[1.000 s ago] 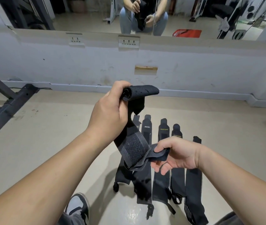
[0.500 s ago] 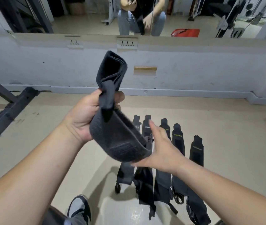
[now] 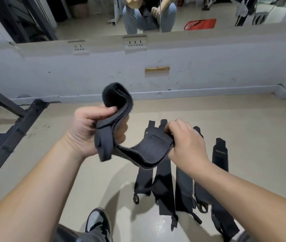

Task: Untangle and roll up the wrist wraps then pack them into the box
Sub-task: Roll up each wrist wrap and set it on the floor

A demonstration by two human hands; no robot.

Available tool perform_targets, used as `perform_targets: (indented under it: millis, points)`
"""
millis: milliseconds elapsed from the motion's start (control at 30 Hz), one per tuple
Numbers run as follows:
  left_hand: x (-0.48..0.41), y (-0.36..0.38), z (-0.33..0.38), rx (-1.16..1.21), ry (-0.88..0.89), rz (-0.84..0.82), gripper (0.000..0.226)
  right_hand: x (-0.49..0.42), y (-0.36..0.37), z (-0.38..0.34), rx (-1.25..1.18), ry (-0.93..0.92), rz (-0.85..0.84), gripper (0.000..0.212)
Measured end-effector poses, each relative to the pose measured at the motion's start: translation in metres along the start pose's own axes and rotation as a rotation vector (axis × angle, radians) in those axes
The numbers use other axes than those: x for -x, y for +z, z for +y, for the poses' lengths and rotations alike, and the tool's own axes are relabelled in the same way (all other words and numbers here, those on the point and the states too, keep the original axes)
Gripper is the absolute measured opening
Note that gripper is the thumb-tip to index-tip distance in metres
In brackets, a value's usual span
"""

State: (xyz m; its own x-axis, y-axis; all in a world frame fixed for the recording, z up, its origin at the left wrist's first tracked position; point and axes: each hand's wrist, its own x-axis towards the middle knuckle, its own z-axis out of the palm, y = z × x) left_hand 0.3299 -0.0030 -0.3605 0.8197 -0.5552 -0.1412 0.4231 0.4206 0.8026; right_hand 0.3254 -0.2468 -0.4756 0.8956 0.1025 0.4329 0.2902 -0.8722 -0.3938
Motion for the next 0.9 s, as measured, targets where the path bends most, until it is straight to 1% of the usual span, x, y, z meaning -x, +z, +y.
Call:
perform_targets:
  millis: [33, 67, 100, 133, 167, 200, 233, 267, 300, 333, 367, 400, 467, 500, 533, 567, 600, 633, 667, 700, 733, 767, 833, 867, 900]
  points:
    - [-0.004, 0.008, -0.003, -0.012, 0.032, 0.006, 0.021, 0.000, 0.003, 0.000, 0.015, 0.015, -0.041, 0.045]
    - [-0.008, 0.016, -0.005, -0.029, 0.044, 0.073, 0.008, -0.001, 0.003, -0.001, 0.005, 0.037, -0.130, 0.050]
    - [-0.013, 0.019, -0.008, -0.051, 0.067, 0.145, 0.008, -0.003, -0.001, -0.003, -0.050, 0.074, -0.283, 0.062]
    - [-0.018, 0.023, -0.012, -0.119, 0.069, 0.244, 0.018, -0.003, -0.009, -0.006, -0.160, 0.119, -0.503, 0.077]
    - [-0.024, 0.021, -0.019, -0.205, 0.076, 0.306, 0.022, -0.002, -0.020, -0.011, -0.302, 0.150, -0.740, 0.089]
    - [-0.028, 0.026, -0.025, -0.276, 0.071, 0.357, 0.022, -0.001, -0.032, -0.017, -0.476, 0.157, -0.951, 0.095]
    - [-0.031, 0.028, -0.030, -0.338, 0.060, 0.399, 0.021, -0.001, -0.042, -0.022, -0.685, 0.154, -1.096, 0.094]
    - [-0.033, 0.027, -0.034, -0.376, 0.029, 0.439, 0.020, 0.000, -0.051, -0.026, -0.912, 0.158, -1.138, 0.087]
    - [-0.036, 0.026, -0.037, -0.402, -0.012, 0.471, 0.020, 0.000, -0.056, -0.027, -1.107, 0.191, -1.094, 0.074]
    - [-0.037, 0.025, -0.039, -0.400, -0.058, 0.497, 0.024, 0.000, -0.059, -0.028, -1.218, 0.248, -1.000, 0.058]
    - [-0.036, 0.025, -0.041, -0.375, -0.091, 0.497, 0.027, -0.002, -0.060, -0.028, -1.249, 0.314, -0.881, 0.043]
    - [-0.036, 0.025, -0.041, -0.337, -0.113, 0.494, 0.028, -0.003, -0.060, -0.028, -1.228, 0.360, -0.752, 0.032]
    - [-0.037, 0.026, -0.040, -0.258, -0.112, 0.474, 0.030, -0.005, -0.053, -0.026, -1.192, 0.416, -0.568, 0.022]
    - [-0.037, 0.025, -0.041, -0.266, -0.088, 0.490, 0.030, -0.006, -0.051, -0.027, -1.213, 0.444, -0.527, 0.022]
    - [-0.038, 0.023, -0.043, -0.321, -0.060, 0.541, 0.032, -0.006, -0.049, -0.029, -1.233, 0.469, -0.503, 0.023]
    - [-0.040, 0.019, -0.046, -0.431, -0.024, 0.608, 0.041, -0.006, -0.046, -0.029, -1.251, 0.492, -0.491, 0.025]
    - [-0.039, 0.017, -0.048, -0.582, -0.005, 0.675, 0.058, -0.007, -0.044, -0.030, -1.257, 0.513, -0.486, 0.026]
    - [-0.039, 0.016, -0.050, -0.787, 0.012, 0.714, 0.076, -0.008, -0.043, -0.030, -1.258, 0.533, -0.489, 0.027]
    - [-0.038, 0.016, -0.052, -1.023, 0.023, 0.713, 0.084, -0.009, -0.044, -0.030, -1.258, 0.543, -0.499, 0.027]
    - [-0.037, 0.017, -0.054, -1.223, 0.050, 0.680, 0.079, -0.009, -0.044, -0.029, -1.267, 0.559, -0.512, 0.026]
    - [-0.035, 0.020, -0.053, -1.334, 0.085, 0.609, 0.068, -0.010, -0.045, -0.027, -1.287, 0.568, -0.527, 0.026]
    - [-0.033, 0.023, -0.052, -1.280, 0.087, 0.501, 0.055, -0.011, -0.047, -0.025, -1.308, 0.565, -0.544, 0.027]
    - [-0.028, 0.032, -0.055, -1.026, -0.016, 0.263, 0.036, -0.013, -0.050, -0.021, -1.339, 0.545, -0.571, 0.024]
    - [-0.028, 0.032, -0.058, -0.987, -0.046, 0.189, 0.029, -0.014, -0.052, -0.018, -1.349, 0.559, -0.567, 0.020]
    - [-0.029, 0.032, -0.060, -0.970, -0.053, 0.171, 0.024, -0.016, -0.053, -0.016, -1.350, 0.588, -0.557, 0.018]
